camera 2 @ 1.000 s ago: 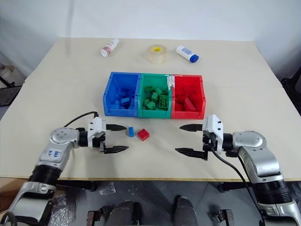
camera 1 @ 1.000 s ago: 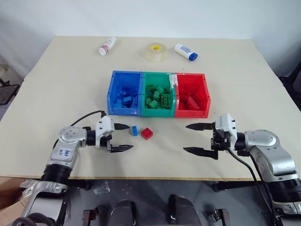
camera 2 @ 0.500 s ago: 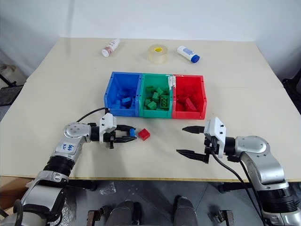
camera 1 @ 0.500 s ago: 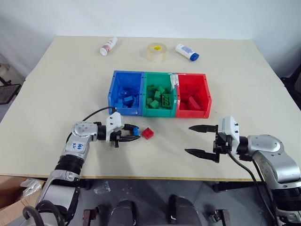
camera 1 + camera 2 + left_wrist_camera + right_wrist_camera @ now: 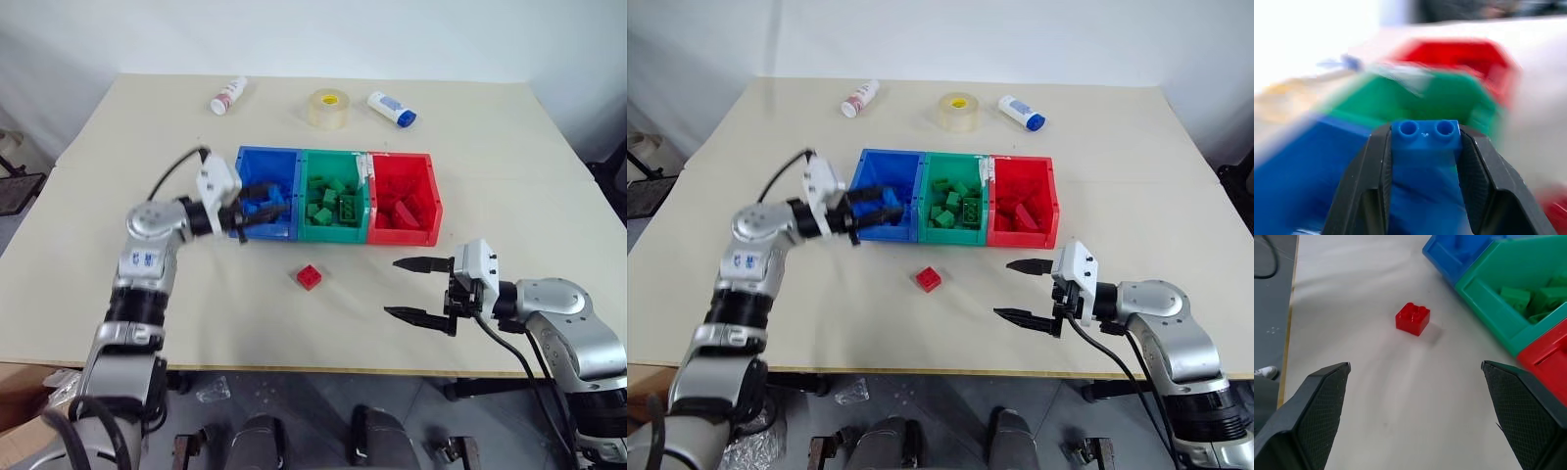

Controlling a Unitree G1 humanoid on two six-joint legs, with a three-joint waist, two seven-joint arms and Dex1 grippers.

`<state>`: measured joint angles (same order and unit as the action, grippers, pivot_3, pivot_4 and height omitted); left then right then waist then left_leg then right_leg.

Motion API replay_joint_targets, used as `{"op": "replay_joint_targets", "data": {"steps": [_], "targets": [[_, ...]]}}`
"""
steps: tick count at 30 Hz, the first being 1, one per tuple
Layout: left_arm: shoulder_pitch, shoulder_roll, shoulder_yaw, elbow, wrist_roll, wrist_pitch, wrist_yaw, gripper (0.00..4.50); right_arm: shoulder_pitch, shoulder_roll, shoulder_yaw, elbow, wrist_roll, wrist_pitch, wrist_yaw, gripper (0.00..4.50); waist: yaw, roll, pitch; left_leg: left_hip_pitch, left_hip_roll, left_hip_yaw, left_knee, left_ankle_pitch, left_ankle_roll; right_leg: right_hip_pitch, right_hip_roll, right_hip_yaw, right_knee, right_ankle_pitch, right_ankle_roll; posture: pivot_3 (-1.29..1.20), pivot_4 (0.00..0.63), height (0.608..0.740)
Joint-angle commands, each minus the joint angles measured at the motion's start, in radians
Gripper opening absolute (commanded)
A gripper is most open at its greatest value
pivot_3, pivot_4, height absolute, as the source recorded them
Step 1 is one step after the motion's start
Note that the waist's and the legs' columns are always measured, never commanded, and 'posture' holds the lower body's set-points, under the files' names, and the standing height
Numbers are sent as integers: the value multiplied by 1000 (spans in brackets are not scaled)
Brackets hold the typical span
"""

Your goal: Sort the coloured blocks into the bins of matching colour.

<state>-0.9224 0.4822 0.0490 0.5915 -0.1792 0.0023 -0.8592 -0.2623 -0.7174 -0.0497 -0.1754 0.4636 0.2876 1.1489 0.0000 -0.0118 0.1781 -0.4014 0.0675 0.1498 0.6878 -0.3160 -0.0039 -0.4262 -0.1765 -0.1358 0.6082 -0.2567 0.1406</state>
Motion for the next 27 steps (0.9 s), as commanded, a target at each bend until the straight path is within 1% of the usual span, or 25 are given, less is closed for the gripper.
{"op": "replay_joint_targets", "data": {"steps": [1, 4, 8, 11, 14, 16, 18, 20, 24, 27], "targets": [[-55, -5, 15, 133, 49, -25, 114, 2238, -8, -5, -23, -1, 13, -11, -2, 4500, -4, 0, 0, 0, 0, 0, -1, 0, 0, 0, 0, 0, 0, 0, 0, 0, 150, 740], [-74, -22, 8, 170, 42, -37, 93, 3146, -8, -4, -22, -1, 13, -13, -4, 4500, -4, 0, 0, 0, 0, 1, -3, 0, 0, -1, 0, 0, -2, 0, 0, 0, 150, 740], [-62, -16, 8, 159, 36, -28, 61, 4396, -3, -4, -24, -1, 14, -15, -5, 4500, -3, -1, 0, -1, 0, 1, -3, 0, 0, -1, 0, 0, -2, 0, 0, 0, 150, 740], [-46, 4, 16, 135, 26, -30, 30, 4456, -2, -4, -24, 1, 15, -16, -4, 4500, -3, -1, 0, -1, 0, 1, -3, 0, 0, -1, 0, 0, -2, 0, 0, 0, 150, 740], [-10, 47, 22, 73, -14, -9, -84, 4456, -5, -4, -23, 10, 15, -19, 1, 4500, -7, -1, 0, -1, 0, 1, -3, 0, 0, -1, 0, 0, -2, 0, 0, 0, 150, 740], [29, 76, 40, 19, -53, -27, -154, 4456, -7, -6, -24, 17, 15, -23, 8, 4500, -8, -1, 0, 0, 0, 1, -3, 0, 0, -1, 0, 0, -2, 0, 0, 0, 150, 740], [109, 127, 65, -74, -126, -7, -281, 4456, -7, -12, -25, 24, 17, -27, 22, 4500, -12, 0, 0, 0, 0, 1, -3, 0, 0, -1, 0, 0, -1, 0, 0, 0, 150, 740], [178, 167, 83, -147, -180, 29, -352, 4456, -7, -17, -28, 30, 17, -31, 34, 4500, -14, 0, 0, 0, 0, 1, -3, 0, 0, -1, 0, 0, -1, 0, 0, 0, 150, 740], [390, 304, 128, -278, -269, 71, -548, 4456, -13, -29, -35, 53, 16, -37, 56, 4500, -19, 0, 0, 0, 0, 1, -3, 0, 0, -1, 0, 1, -1, 0, 0, 0, 150, 740], [505, 378, 165, -303, -290, 86, -603, 4456, -22, -35, -36, 70, 16, -42, 67, 4500, -25, 0, 0, 0, 1, 1, -3, 0, 0, -1, 0, 1, 0, 0, 0, 0, 150, 740]]}}
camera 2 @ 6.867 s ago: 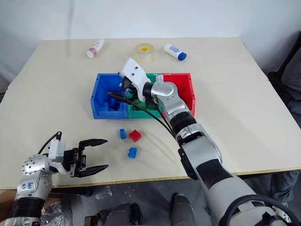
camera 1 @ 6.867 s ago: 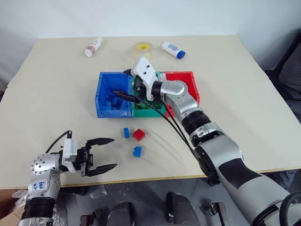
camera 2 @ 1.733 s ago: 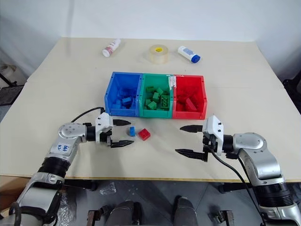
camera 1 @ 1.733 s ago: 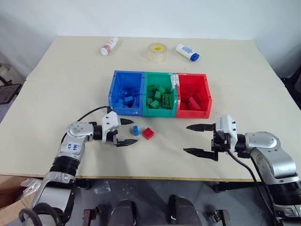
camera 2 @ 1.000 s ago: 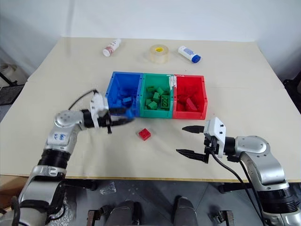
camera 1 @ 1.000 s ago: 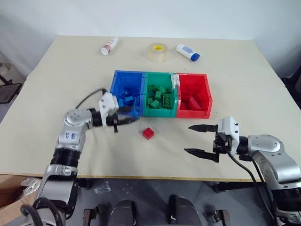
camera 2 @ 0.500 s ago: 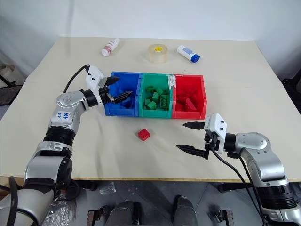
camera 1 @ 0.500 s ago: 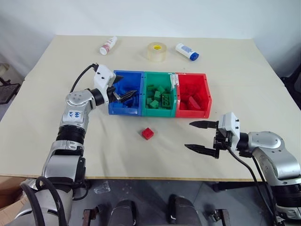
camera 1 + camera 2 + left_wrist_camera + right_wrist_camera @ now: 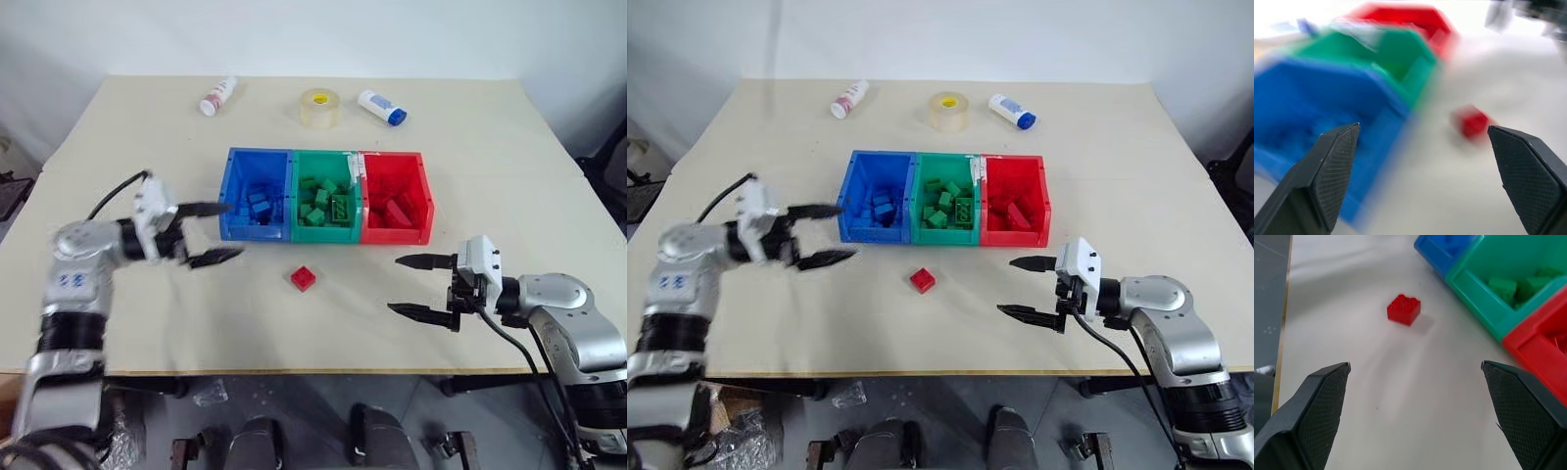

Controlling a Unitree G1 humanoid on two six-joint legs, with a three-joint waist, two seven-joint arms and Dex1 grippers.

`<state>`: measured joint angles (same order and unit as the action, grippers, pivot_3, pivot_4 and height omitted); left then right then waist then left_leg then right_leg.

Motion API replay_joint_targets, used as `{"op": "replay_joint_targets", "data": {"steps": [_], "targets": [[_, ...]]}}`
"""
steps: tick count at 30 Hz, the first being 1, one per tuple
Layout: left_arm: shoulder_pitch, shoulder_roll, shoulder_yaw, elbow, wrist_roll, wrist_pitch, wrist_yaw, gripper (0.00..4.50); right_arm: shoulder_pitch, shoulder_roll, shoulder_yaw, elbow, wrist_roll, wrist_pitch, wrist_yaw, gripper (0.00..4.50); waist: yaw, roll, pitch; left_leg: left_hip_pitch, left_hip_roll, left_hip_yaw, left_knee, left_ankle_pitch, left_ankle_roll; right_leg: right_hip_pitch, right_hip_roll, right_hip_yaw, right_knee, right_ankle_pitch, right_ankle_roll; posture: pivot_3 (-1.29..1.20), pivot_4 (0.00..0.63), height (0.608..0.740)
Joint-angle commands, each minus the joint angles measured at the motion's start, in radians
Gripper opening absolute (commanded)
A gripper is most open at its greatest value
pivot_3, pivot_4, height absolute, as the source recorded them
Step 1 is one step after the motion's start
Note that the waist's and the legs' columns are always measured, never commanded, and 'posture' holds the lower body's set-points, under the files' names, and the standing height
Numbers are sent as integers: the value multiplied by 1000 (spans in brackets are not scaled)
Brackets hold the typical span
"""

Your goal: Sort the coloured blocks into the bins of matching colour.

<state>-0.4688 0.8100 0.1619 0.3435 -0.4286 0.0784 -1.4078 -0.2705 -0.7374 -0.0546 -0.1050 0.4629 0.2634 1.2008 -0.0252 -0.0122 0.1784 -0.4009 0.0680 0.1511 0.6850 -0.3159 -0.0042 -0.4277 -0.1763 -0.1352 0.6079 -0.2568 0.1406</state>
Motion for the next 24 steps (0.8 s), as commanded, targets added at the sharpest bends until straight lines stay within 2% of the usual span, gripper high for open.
{"op": "replay_joint_targets", "data": {"steps": [1, 6, 12, 16, 19, 24], "targets": [[80, 68, 63, -58, -45, 11, -68, 4456, -18, -17, -30, 6, 16, -19, 19, 4500, 2, 0, 0, 0, 0, 0, 0, 0, 0, 0, 0, 0, 0, 0, 0, 0, 150, 740], [134, 89, 87, -95, -63, 29, -69, 4456, -40, -17, -24, 30, 11, -22, 32, 4500, 9, 0, 0, 0, 0, 0, 0, 0, 0, 0, 0, 0, 0, 0, 0, 0, 150, 740], [91, 14, 20, -156, -45, 47, -8, 4456, -54, -15, -26, 31, 14, -28, 45, 4500, 12, 0, 0, 0, 0, 0, 0, 0, 0, 0, 0, 0, 0, 0, 0, 0, 150, 740], [28, -104, -97, -171, 28, 14, 61, 4456, -39, -19, -40, 8, 26, -25, 47, 4500, 22, 0, 0, 0, 0, 0, 1, 0, 0, 0, 0, 0, 1, 0, 0, 0, 150, 740], [-14, -194, -193, -151, 152, -38, 174, 4456, -27, -15, -42, -9, 25, -22, 36, 4500, 25, 0, 0, 0, 0, 0, 2, 0, 0, 1, 0, 0, 1, 0, 0, 0, 150, 740], [-88, -316, -292, -16, 241, -124, 219, 4456, 1, -10, -57, -40, 28, -19, 9, 4500, 24, 0, 0, 0, -1, 0, 2, 0, 0, 1, 0, 0, 1, 0, 0, 0, 150, 740]]}}
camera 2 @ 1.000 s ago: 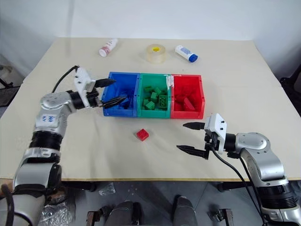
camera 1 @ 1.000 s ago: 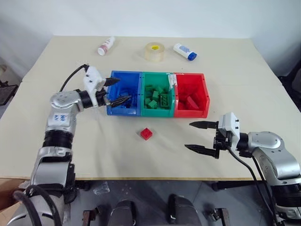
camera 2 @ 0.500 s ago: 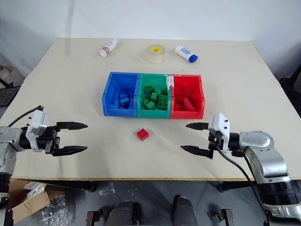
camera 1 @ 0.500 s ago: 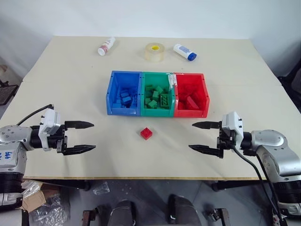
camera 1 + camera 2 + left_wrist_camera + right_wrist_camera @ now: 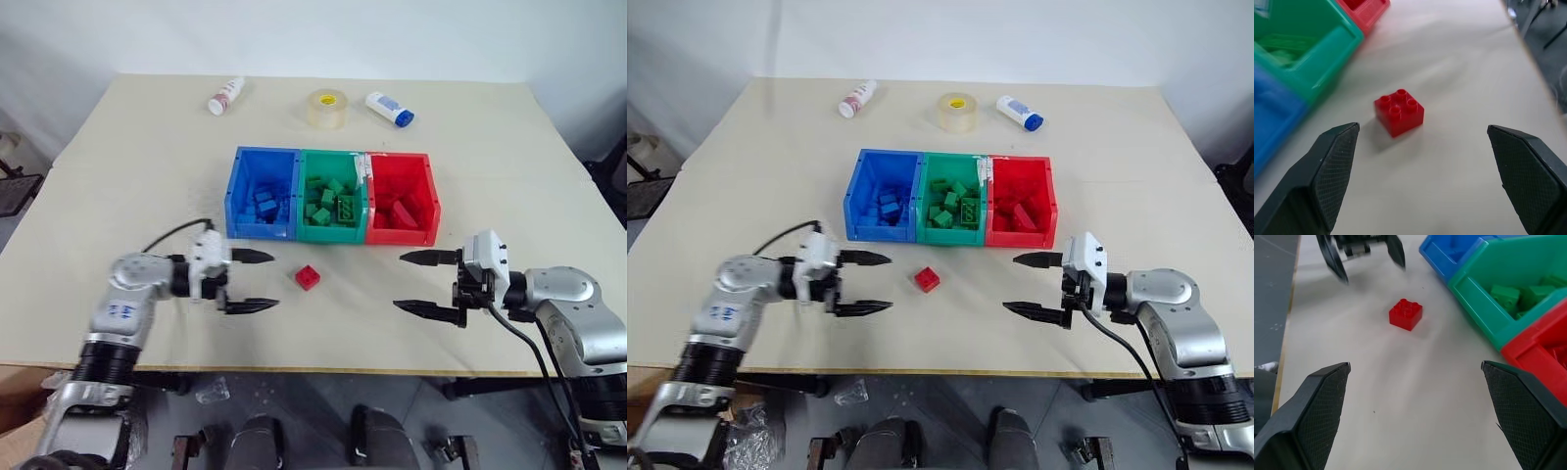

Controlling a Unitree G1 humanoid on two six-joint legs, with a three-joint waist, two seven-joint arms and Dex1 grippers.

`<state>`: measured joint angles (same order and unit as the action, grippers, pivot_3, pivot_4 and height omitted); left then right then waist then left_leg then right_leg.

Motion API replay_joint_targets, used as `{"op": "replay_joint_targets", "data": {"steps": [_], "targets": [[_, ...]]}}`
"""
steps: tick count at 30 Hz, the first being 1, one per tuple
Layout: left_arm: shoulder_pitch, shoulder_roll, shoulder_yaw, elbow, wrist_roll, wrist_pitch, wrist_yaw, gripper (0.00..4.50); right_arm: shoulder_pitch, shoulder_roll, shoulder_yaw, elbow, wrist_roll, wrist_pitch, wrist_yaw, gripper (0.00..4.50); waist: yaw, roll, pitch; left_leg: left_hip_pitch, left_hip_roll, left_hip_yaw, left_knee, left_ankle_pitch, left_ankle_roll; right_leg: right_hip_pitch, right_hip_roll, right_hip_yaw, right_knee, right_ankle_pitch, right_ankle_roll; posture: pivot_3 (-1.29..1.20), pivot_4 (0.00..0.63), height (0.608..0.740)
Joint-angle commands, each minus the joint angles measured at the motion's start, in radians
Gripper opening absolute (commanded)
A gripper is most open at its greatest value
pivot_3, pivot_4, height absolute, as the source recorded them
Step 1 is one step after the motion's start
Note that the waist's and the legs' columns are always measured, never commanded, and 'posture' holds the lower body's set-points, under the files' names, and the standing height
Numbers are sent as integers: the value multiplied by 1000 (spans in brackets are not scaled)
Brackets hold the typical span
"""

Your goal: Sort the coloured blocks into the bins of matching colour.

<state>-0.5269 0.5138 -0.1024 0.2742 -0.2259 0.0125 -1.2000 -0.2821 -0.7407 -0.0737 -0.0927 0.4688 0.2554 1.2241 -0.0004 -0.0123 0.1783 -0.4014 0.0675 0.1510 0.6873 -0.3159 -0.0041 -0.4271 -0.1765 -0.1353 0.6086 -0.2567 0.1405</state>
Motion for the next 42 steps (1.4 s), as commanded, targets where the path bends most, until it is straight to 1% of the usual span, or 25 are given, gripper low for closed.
{"op": "replay_joint_targets", "data": {"steps": [1, 5, 7, 8, 10, 12, 20, 22, 23, 32, 42], "targets": [[-39, -33, -41, 81, 49, -75, 11, 4456, 19, -7, -41, -59, 23, -10, -21, 4500, -3, 0, 0, 0, 0, 0, 0, 0, 0, 0, 0, 0, 0, 0, 0, 0, 150, 740], [-93, -98, -77, 182, 114, -94, 94, 4456, 52, -2, -53, -94, 26, -1, -51, 4500, -1, 0, 0, 0, 0, 0, 0, 0, 0, 0, 0, 0, 0, 0, 0, 0, 150, 740], [-100, -114, -92, 191, 112, -94, 75, 4456, 66, -1, -57, -109, 29, 3, -65, 4500, 0, 0, 0, 0, 0, 0, 1, 0, 0, 0, 0, 0, 0, 0, 0, 0, 150, 740], [-102, -115, -97, 189, 115, -93, 69, 4279, 74, -1, -61, -117, 31, 4, -71, 4500, 0, 0, 0, 0, 0, 0, 1, 0, 0, 0, 0, 0, 0, 0, 0, 0, 150, 740], [-107, -115, -100, 192, 119, -93, 66, 3847, 85, -4, -68, -126, 34, 6, -81, 4500, 0, 0, 0, 0, 0, -1, 1, 0, 0, 0, 0, 0, 0, 0, 0, 0, 150, 740], [-119, -118, -95, 203, 118, -92, 71, 3296, 97, -6, -73, -132, 35, 4, -89, 4500, 1, 0, 0, 0, 0, -1, 2, 0, 0, 0, 0, 0, 0, 0, 0, 0, 150, 740], [-156, -127, -87, 234, 125, -123, 89, 654, 113, -4, -75, -147, 39, 7, -112, 4500, 0, 0, 0, -1, 0, -1, 3, -1, 1, 0, 0, 0, 1, 0, 0, 0, 150, 740], [-160, -137, -85, 237, 115, -136, 85, 82, 111, -4, -74, -145, 38, 6, -115, 4500, 1, 0, 0, -1, 0, -1, 3, -1, 1, 0, 0, 0, 1, 0, 0, 0, 150, 740], [-161, -140, -84, 239, 111, -141, 82, 15, 110, -4, -74, -144, 38, 6, -115, 4500, 1, 0, 0, -1, 0, -1, 3, -1, 1, 0, 0, 0, 1, 0, 0, 0, 150, 740], [-159, -168, -76, 214, 90, -131, 72, 15, 120, -15, -87, -150, 42, 11, -121, 4500, 1, 0, 0, -1, 0, -2, 4, -1, 1, 0, 0, 0, 1, 0, 0, 0, 150, 740], [-139, -146, -50, 166, 82, -107, 85, 15, 142, -47, -106, -160, 61, 32, -107, 4500, 1, 0, 0, -1, 0, -2, 4, -1, 1, 0, 0, 0, 1, 0, 0, 0, 150, 740]]}}
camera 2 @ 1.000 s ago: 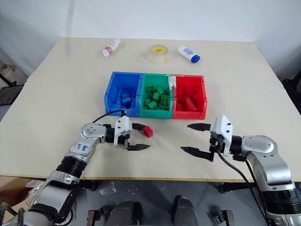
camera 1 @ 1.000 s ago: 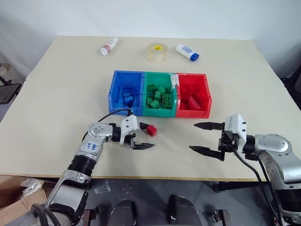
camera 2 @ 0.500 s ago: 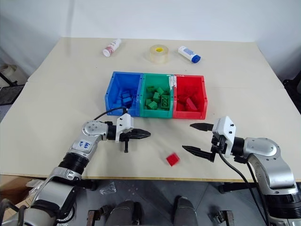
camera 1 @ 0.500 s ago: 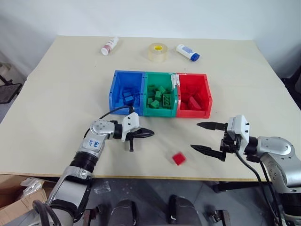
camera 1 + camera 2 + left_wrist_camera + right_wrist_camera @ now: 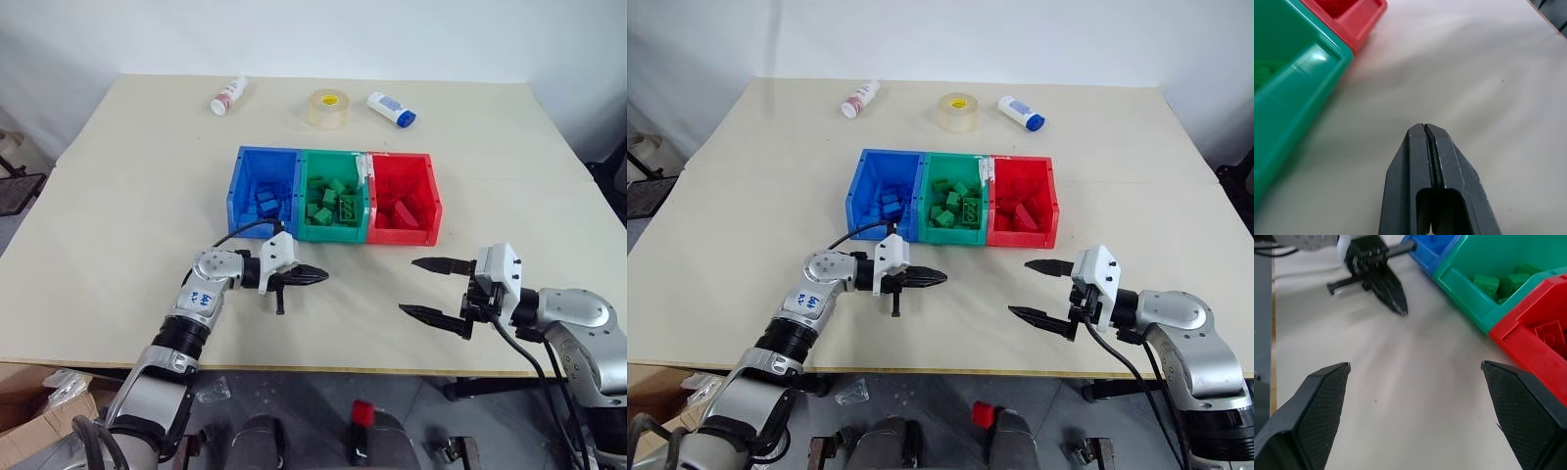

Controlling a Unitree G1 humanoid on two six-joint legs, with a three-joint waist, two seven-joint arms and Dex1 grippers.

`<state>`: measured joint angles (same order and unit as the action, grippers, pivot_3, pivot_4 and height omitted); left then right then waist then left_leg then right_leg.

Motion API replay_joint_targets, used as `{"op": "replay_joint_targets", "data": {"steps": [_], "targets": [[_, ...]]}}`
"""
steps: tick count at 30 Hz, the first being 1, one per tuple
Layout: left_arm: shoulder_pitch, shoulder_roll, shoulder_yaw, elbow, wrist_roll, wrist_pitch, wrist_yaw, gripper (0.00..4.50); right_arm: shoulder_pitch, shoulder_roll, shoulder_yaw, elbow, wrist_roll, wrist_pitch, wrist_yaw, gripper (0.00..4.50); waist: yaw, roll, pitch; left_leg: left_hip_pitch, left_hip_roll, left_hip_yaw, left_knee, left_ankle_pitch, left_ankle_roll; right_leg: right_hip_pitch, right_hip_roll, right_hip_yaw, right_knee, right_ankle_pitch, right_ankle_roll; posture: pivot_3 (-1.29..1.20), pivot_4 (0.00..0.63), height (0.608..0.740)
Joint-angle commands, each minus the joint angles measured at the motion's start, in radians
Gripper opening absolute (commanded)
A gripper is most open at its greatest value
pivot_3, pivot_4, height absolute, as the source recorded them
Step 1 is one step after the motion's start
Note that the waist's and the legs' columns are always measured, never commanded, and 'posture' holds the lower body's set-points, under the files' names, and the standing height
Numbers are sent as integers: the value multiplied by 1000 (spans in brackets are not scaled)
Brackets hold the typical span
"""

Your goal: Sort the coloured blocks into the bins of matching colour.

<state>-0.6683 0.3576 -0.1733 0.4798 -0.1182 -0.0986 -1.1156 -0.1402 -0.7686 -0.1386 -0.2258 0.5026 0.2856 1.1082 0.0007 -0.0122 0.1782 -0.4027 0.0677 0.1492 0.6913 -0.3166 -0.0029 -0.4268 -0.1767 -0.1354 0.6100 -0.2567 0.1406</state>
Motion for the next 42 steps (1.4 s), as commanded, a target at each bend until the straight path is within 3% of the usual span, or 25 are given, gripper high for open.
{"op": "replay_joint_targets", "data": {"steps": [1, 22, 32, 35, 42], "targets": [[6, 14, 24, -44, -26, 6, 2, 15, -6, -22, -40, -24, 29, 5, 12, 4500, 0, 0, 0, 0, 0, 0, 0, 0, 0, 0, 0, 0, 0, 0, 0, 0, 150, 740], [51, 56, 58, -97, -62, 17, -5, 15, -44, -39, -35, 16, 23, 1, 56, 4500, 2, 0, 0, 0, 0, 0, 0, 0, 0, 0, 0, 0, 0, 0, 0, 0, 150, 740], [153, 130, 157, -274, -183, 232, 24, 15, -7, -36, -51, 26, 22, -7, 53, 4500, -2, 0, 0, 0, 0, 0, 0, 0, 0, 0, 0, 0, 0, 0, 0, 0, 150, 740], [215, 187, 204, -350, -190, 293, 66, 536, -14, -36, -48, 36, 21, -7, 58, 4500, -2, 0, 0, 0, 0, 0, 0, 0, 0, 0, 0, 0, 0, 0, 0, 0, 150, 740], [327, 273, 303, -453, -250, 367, 82, 2818, -69, -36, -23, 98, 5, -17, 87, 4500, -1, 0, 0, 0, 0, 0, 0, 0, 0, 0, 0, 0, 0, 0, 0, 0, 150, 740]]}}
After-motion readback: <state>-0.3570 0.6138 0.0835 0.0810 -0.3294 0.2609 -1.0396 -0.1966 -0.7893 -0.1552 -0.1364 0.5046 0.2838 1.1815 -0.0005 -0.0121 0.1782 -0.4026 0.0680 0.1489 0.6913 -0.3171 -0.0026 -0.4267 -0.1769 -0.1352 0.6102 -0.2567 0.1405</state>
